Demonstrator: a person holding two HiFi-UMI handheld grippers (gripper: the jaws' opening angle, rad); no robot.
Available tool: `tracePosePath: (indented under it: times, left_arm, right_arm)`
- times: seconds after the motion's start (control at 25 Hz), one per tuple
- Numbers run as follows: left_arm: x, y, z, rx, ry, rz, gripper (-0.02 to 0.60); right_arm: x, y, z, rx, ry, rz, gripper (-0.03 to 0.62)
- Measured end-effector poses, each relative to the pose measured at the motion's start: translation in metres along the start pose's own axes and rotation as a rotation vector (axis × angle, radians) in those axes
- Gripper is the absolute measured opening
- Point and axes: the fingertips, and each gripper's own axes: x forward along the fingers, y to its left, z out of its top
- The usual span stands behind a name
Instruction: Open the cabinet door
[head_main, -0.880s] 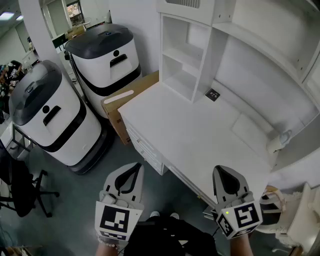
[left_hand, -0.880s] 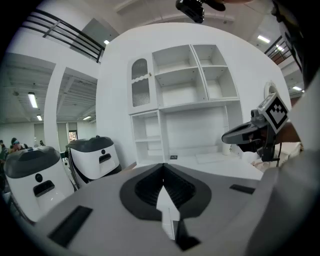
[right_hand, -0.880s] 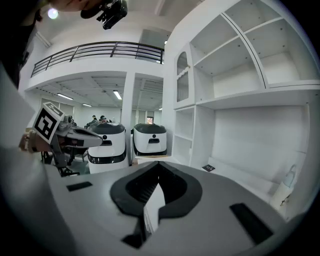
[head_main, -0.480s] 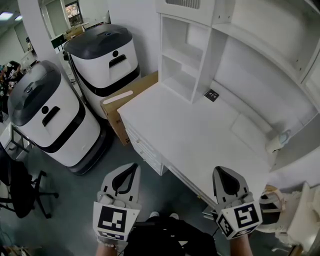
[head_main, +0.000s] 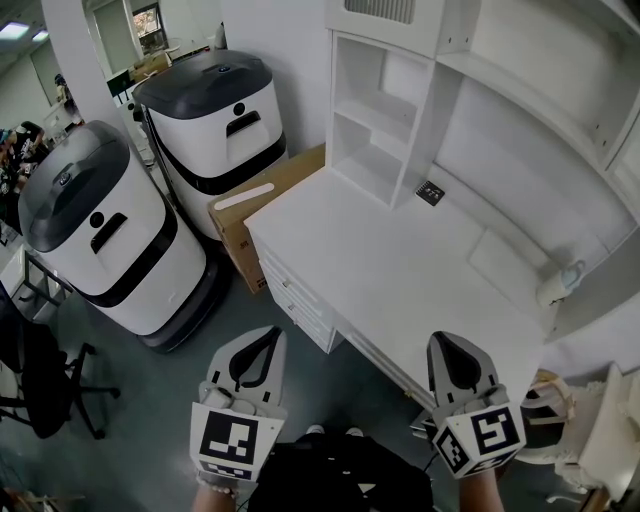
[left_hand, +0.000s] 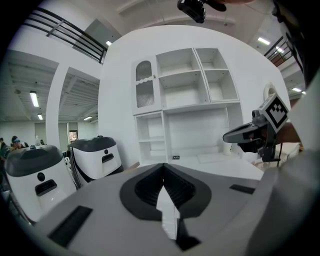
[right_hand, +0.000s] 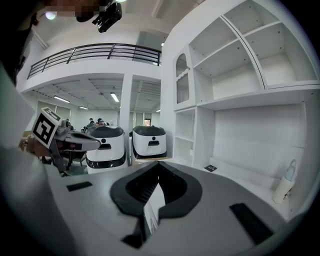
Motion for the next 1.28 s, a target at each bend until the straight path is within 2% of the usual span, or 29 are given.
tracePosePath:
  times: [0.24, 0.4, 0.6, 0.72, 0.92, 1.28]
  left_arm:
    - [-0.005, 0.007, -0.009, 0.005, -0.005, -0.026, -0.002]
    - [-0.008, 0.008, -0.018, 0.044, -0.029, -0.059, -0.002]
    - [-0.016, 0.014, -0.023, 0.016, -0.016, -0.060, -0.002]
    - [-0.018, 0.021, -0.028, 0.038, -0.032, -0.060, -0.002]
    - [-0.017, 0.025, -0.027, 0.002, -0.025, -0.065, -0.002]
    - [0.014, 0.030, -0.008, 0.033, -0.067, -0.072, -0.002]
  right_arm:
    - [0.005, 0.019, -0.001, 0.015, -0.018, -0.017, 0.002]
    - [0.011, 0.030, -0.011, 0.024, -0.008, -0.035, 0.002]
    - [0.015, 0.045, -0.019, 0.003, 0.014, -0.034, 0.002]
    - [0.016, 0.052, -0.018, -0.002, 0.009, -0.038, 0.002]
    - [0.015, 0.053, -0.014, -0.002, 0.006, -0.052, 0.002]
    - [0.035, 0.036, 0.002, -0.027, -0.012, -0.055, 0.002]
